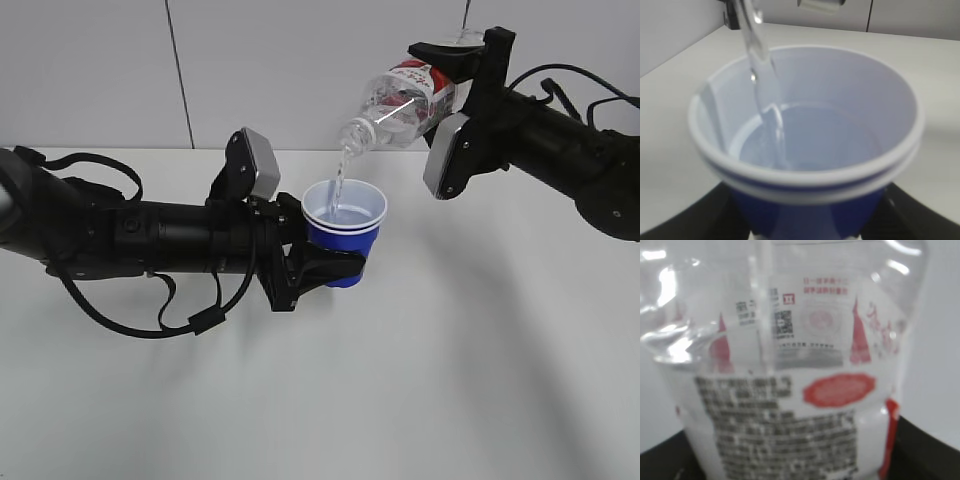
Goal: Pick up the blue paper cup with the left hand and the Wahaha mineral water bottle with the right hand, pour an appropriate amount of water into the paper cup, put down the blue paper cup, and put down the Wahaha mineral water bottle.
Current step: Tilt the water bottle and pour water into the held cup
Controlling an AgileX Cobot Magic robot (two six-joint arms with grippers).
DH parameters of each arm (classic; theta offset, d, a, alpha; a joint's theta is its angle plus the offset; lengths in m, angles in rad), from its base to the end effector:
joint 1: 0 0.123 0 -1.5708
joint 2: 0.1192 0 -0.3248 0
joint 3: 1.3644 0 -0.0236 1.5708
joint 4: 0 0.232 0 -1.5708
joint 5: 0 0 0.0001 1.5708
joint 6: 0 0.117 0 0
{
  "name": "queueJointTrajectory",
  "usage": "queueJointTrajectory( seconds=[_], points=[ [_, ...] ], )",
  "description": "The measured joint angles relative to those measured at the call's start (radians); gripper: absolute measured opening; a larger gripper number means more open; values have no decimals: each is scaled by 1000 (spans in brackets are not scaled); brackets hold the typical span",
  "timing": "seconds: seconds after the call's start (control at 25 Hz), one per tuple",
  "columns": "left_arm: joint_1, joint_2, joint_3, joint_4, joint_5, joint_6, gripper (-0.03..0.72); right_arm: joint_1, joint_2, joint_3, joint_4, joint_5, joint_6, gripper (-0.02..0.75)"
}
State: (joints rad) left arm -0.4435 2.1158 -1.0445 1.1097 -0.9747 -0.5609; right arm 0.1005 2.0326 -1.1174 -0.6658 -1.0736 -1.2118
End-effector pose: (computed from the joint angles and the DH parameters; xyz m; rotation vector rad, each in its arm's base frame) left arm 0.3427 -0.2587 0.1677 1.1749 1.5478 -0.9216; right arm 0.4413 0.1083 0.2531 -1.3797 0.5971 -0.7855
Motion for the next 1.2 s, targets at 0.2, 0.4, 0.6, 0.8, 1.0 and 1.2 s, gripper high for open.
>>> queueJointTrajectory(
  seconds=[0.2,0.4,0.6,0.8,1.0,1.2],
  points=[
    [0,0,0,0,0,0,438,0,0,0,0,0,0,486],
    [0,0,0,0,0,0,438,0,0,0,0,0,0,486],
    [0,0,0,0,0,0,438,0,0,0,0,0,-2,486],
    [0,0,0,0,0,0,438,0,0,0,-1,0,-2,486],
    [0,0,0,-11,0,0,438,0,0,0,-2,0,-2,486],
    [0,0,0,-72,-18,0,438,0,0,0,-19,0,38,486]
  ],
)
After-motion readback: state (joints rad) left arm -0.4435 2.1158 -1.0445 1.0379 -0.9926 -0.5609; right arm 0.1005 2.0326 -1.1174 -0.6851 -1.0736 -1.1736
